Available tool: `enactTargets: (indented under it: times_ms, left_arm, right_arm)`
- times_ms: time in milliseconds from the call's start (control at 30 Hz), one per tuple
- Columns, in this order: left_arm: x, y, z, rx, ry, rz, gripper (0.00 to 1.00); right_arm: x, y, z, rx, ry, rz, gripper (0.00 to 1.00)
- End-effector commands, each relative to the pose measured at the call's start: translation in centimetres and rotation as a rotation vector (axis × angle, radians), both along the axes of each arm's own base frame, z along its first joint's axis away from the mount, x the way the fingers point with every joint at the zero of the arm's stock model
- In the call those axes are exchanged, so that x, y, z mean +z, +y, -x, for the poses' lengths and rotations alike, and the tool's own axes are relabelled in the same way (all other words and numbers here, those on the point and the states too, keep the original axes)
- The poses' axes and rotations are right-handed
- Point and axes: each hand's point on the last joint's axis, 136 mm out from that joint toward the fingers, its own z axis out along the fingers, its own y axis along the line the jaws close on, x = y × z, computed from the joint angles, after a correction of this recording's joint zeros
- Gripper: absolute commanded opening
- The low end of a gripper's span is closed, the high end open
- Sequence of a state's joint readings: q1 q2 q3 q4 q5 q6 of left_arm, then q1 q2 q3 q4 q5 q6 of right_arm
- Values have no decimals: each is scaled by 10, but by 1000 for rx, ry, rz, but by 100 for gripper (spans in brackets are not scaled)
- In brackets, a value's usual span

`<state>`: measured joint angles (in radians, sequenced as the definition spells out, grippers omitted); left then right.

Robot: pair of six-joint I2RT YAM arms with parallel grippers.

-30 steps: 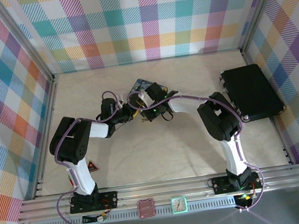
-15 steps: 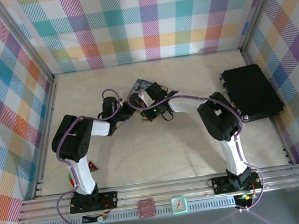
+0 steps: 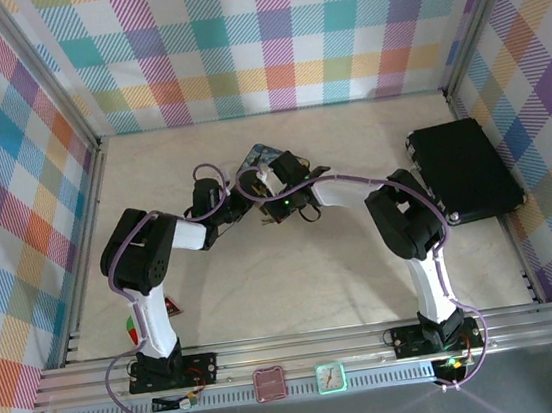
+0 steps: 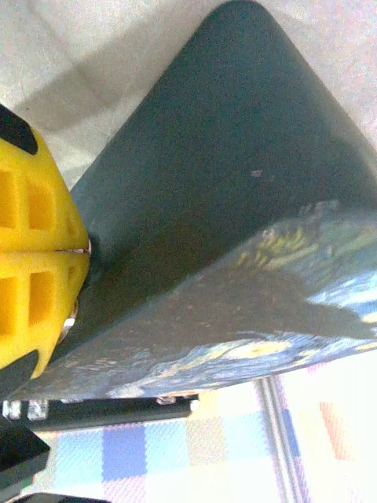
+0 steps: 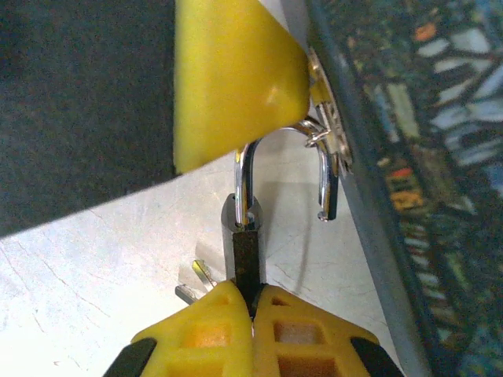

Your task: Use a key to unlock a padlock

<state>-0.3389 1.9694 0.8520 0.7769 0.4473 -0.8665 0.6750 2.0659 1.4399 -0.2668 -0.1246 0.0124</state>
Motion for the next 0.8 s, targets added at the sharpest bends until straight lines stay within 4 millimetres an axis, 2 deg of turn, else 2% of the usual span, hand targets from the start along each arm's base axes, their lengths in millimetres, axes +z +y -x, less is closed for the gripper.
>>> enactTargets:
  times_ms: [0, 33, 167, 233, 367, 433, 600, 767]
  left_arm:
    - [-11, -4, 2, -13, 16, -17, 0]
    - [-9, -4, 1, -11, 13, -17, 0]
    - [-9, -3, 1, -8, 11, -18, 0]
    - [-10, -3, 1, -7, 12, -16, 0]
    - [-12, 0, 3, 15, 10, -18, 0]
    - [-14, 4, 5, 38, 13, -19, 0]
    - [-14, 10, 5, 103, 18, 21, 0]
    - [-11, 14, 4, 144, 12, 43, 0]
  right_arm:
    - [52, 8, -4, -17, -60, -93, 7]
    - [62, 6, -3, -31, -64, -106, 15]
    - [95, -4, 7, -89, -74, -158, 33]
    - [108, -10, 11, -116, -82, -174, 38]
    - [123, -34, -5, -263, -141, -155, 51]
    - [120, -48, -24, -357, -175, -124, 57]
    - [93, -62, -67, -539, -124, -98, 58]
    - [63, -71, -84, -655, -102, -36, 58]
